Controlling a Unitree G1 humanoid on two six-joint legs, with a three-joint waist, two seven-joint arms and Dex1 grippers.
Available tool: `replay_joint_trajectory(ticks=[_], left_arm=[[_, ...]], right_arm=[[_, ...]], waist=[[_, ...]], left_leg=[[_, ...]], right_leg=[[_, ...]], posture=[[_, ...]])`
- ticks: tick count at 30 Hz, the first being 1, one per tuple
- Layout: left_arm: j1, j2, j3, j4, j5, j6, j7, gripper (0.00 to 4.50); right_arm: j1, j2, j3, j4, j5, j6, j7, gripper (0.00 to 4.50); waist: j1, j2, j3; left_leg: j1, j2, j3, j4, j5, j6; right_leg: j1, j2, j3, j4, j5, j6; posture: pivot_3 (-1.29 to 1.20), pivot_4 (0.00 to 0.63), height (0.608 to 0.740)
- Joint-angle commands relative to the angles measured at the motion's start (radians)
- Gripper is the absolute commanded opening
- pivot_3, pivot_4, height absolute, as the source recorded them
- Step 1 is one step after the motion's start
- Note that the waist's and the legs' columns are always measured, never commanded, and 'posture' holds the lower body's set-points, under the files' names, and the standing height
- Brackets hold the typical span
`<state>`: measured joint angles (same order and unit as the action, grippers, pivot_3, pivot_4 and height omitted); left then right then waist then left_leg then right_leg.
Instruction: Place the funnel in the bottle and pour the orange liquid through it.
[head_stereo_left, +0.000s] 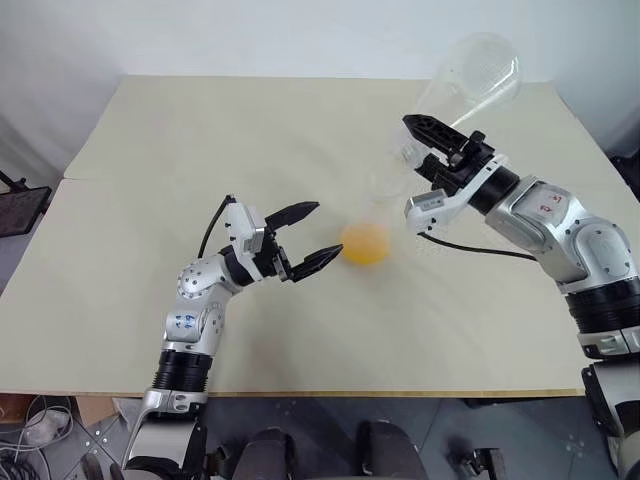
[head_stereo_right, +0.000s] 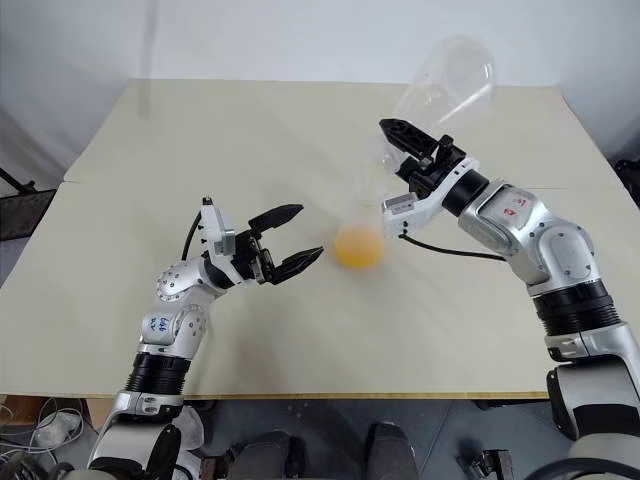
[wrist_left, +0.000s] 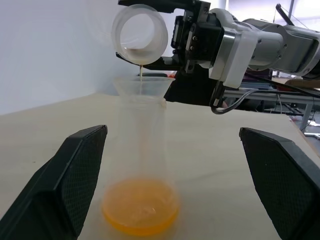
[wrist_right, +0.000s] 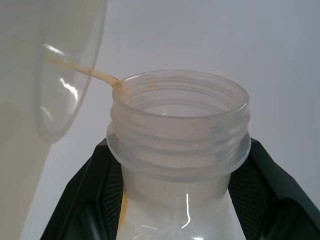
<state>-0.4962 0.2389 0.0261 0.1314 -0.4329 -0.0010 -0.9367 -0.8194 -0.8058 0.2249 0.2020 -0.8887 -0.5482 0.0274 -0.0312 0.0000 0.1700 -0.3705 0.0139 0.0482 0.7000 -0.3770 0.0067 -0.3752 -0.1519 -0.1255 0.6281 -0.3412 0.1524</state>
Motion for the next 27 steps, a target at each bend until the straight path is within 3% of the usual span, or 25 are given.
replay_joint_trajectory(ticks=[1, 12, 15, 18, 23, 27], left_arm=[[-0.014, 0.000, 0.007, -0.010, -0.011, -0.017, -0.002, 4.50], [-0.014, 0.006, 0.012, -0.005, -0.012, -0.018, -0.007, 4.50], [-0.014, 0.006, 0.010, -0.005, -0.011, -0.017, -0.007, 4.50], [-0.011, 0.008, 0.010, -0.007, -0.011, -0.015, -0.007, 4.50], [0.002, 0.013, 0.011, -0.015, -0.013, -0.013, -0.007, 4.50], [0.007, 0.015, 0.011, -0.016, -0.013, -0.013, -0.008, 4.50]], right_arm=[[-0.007, -0.007, -0.064, -0.033, 0.085, 0.019, 0.012, 2.45], [0.068, 0.058, -0.193, -0.094, 0.641, 0.100, 0.281, 2.45], [0.105, 0.112, -0.330, -0.191, 1.054, 0.331, 0.421, 2.45], [0.158, 0.078, -0.446, -0.247, 1.258, 0.533, 0.503, 2.45], [0.262, 0.049, -0.631, -0.268, 1.491, 0.808, 0.529, 2.45], [0.427, 0.007, -0.761, -0.273, 1.542, 0.922, 0.559, 2.45]], waist=[[0.000, 0.000, 0.000], [0.000, 0.000, 0.000], [0.001, 0.000, 0.000], [0.010, 0.000, 0.000], [0.030, 0.000, 0.000], [0.037, 0.000, 0.000]], left_leg=[[0.000, 0.000, 0.000, 0.000, 0.000, 0.000], [0.000, 0.000, 0.000, 0.000, 0.000, 0.000], [0.000, 0.000, -0.003, 0.000, 0.000, 0.000], [0.000, -0.001, -0.005, 0.001, 0.000, 0.000], [0.000, -0.001, -0.005, 0.001, 0.000, 0.000], [-0.001, -0.001, -0.001, 0.001, 0.000, 0.000]], right_leg=[[0.000, 0.000, 0.000, 0.000, 0.000, 0.000], [0.000, 0.000, 0.000, 0.000, 0.000, 0.000], [0.000, 0.000, -0.001, 0.000, 0.000, 0.000], [0.002, 0.000, -0.002, 0.000, 0.000, -0.001], [0.003, 0.000, -0.004, 0.000, 0.001, -0.001], [0.003, 0.000, -0.005, 0.000, 0.001, -0.001]], posture=[[0.00, 0.150, 0.740], [0.00, 0.150, 0.740], [0.00, 0.150, 0.740], [0.00, 0.150, 0.740], [0.00, 0.150, 0.740], [0.00, 0.150, 0.740]])
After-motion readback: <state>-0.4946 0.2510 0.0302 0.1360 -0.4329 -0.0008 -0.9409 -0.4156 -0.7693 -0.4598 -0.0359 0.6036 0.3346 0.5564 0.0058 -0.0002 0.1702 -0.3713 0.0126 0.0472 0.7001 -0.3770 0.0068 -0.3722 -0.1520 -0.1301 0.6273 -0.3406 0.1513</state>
